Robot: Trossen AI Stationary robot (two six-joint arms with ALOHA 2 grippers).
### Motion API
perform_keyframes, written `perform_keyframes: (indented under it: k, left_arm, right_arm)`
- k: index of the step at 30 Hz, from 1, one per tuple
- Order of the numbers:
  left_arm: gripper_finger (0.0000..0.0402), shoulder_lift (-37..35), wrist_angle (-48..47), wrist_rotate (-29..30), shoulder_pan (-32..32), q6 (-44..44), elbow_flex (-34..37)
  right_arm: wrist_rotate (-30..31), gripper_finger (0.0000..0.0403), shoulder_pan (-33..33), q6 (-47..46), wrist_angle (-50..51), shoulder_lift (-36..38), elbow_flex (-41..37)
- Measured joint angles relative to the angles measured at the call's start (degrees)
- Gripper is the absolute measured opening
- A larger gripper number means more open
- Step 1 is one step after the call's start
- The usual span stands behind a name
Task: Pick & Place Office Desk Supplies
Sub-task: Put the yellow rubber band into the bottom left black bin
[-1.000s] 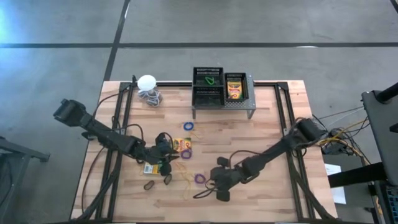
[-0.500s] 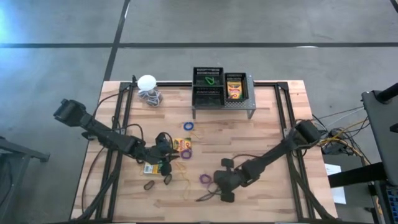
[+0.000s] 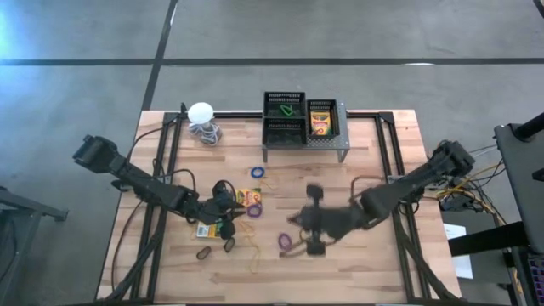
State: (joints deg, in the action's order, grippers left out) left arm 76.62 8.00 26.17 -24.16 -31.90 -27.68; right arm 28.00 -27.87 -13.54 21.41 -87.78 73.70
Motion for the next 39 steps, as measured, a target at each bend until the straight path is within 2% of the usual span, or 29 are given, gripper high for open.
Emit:
perform_keyframes:
  k: [2,4,9,13,16,21,28,39]
  left_arm:
    - [0.0106,0.0,0.0,0.0,0.0,0.0,0.0]
    - [0.0106,0.0,0.0,0.0,0.0,0.0,0.0]
    - [0.0106,0.0,-0.1,0.0,0.0,0.2,0.0]
    - [0.0106,0.0,0.0,0.0,0.0,0.2,0.0]
    - [0.0106,0.0,-0.1,0.0,0.0,0.4,0.0]
    - [0.0106,0.0,-0.1,0.0,0.0,0.6,0.0]
    - [0.0106,0.0,-0.1,0.4,0.0,1.0,0.0]
    - [0.0106,0.0,-0.1,0.5,0.0,1.5,0.0]
  right_arm:
    - [5.4,0.0009,1.9,5.1,-0.4,0.9,1.8]
    - [7.8,0.0009,4.4,10.7,-1.1,1.7,4.3]
    - [8.1,0.0009,14.1,21.1,-1.3,2.3,9.4]
    - [8.0,0.0009,22.7,24.5,-1.3,2.2,11.1]
    - [4.7,0.0009,29.1,24.5,-1.4,2.2,11.2]
    - [-6.6,0.0008,37.2,22.6,-1.0,2.2,10.0]
    - [-8.6,0.0008,41.3,21.0,-0.3,2.2,7.0]
    - [-8.5,0.0008,43.1,19.1,-0.2,2.2,1.4]
